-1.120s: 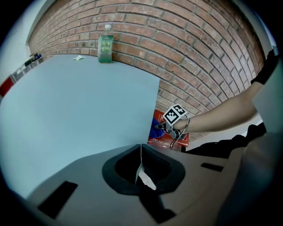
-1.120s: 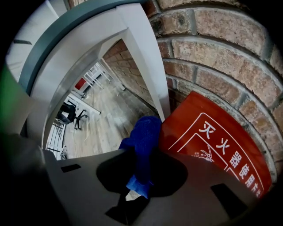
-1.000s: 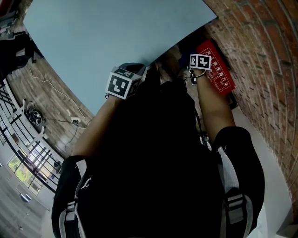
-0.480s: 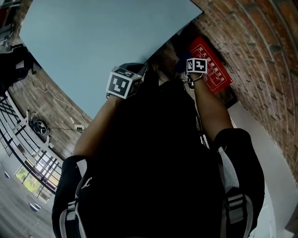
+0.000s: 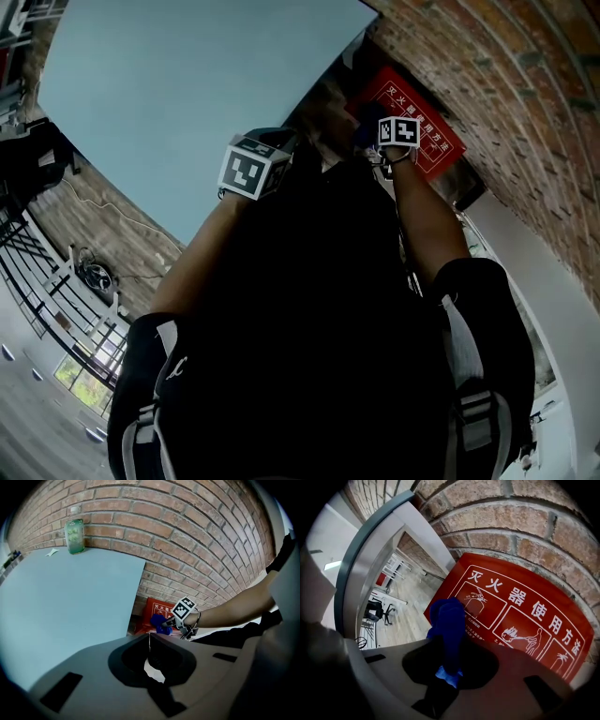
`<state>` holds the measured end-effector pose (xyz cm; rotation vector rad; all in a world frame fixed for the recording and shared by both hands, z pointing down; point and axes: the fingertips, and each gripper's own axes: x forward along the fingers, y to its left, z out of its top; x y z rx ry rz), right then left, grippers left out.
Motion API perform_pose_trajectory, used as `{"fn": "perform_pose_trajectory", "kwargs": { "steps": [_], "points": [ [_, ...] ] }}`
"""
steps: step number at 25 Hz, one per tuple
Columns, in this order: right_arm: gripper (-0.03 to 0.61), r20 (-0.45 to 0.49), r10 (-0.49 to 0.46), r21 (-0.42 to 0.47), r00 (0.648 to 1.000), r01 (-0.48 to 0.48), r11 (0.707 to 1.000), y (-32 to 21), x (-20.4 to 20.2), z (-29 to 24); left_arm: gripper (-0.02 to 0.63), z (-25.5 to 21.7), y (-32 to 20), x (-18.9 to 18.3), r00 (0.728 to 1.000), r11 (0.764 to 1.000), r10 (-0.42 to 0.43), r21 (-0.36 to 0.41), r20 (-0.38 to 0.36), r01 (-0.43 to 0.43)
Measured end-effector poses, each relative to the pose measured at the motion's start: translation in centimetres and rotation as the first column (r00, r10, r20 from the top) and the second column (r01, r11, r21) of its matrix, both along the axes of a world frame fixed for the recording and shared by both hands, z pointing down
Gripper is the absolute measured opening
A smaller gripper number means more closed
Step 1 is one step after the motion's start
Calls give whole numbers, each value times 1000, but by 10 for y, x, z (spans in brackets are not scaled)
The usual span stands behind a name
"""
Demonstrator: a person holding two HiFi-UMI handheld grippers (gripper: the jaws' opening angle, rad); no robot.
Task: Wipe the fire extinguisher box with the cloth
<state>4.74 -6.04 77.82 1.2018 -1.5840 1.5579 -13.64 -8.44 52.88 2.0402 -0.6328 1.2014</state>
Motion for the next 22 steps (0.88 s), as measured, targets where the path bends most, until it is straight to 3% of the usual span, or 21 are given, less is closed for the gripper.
{"fn": "perform_pose_trajectory", "kwargs": {
  "steps": [22],
  "points": [
    [83, -81, 79, -58, 994, -84, 995, 51, 76, 4, 11, 1, 7, 54, 998, 999, 50, -19, -41, -50]
  ]
}}
